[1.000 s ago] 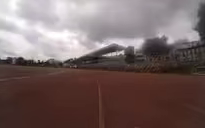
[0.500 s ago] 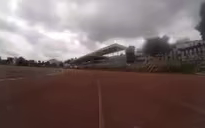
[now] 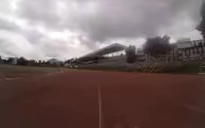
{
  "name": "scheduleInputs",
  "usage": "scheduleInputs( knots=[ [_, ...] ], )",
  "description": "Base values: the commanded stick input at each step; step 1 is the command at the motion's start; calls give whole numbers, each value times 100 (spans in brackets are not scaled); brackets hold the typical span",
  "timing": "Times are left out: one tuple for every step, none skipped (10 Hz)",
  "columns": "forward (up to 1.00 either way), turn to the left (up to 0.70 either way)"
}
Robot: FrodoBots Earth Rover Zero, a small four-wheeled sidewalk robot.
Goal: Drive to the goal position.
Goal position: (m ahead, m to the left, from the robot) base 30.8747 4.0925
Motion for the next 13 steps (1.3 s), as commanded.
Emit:
scheduleInputs(
  knots=[
    [70,0],
    [70,0],
    [70,0],
    [70,0],
    [70,0],
    [70,0],
    [70,0],
    [70,0],
    [70,0],
    [70,0],
    [70,0],
    [70,0],
    [70,0]
  ],
)
